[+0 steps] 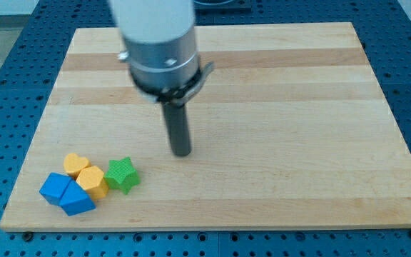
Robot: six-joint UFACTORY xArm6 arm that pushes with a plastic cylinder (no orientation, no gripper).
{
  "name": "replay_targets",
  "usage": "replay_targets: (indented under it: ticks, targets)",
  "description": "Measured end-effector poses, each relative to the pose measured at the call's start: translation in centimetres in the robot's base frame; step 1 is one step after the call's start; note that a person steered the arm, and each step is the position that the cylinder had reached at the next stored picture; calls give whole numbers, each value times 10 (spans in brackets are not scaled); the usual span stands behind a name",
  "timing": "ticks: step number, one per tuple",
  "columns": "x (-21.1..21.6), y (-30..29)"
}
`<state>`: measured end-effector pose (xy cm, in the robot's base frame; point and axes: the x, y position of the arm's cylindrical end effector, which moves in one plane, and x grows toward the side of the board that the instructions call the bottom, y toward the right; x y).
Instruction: Push the green circle below to the red star
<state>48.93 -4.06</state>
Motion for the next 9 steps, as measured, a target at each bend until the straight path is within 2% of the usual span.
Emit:
replay_targets:
  ticks: [1, 3, 6, 9]
  targets:
    - [-55, 28]
    - [-165, 40]
    - [-207, 2]
    - [-181, -11]
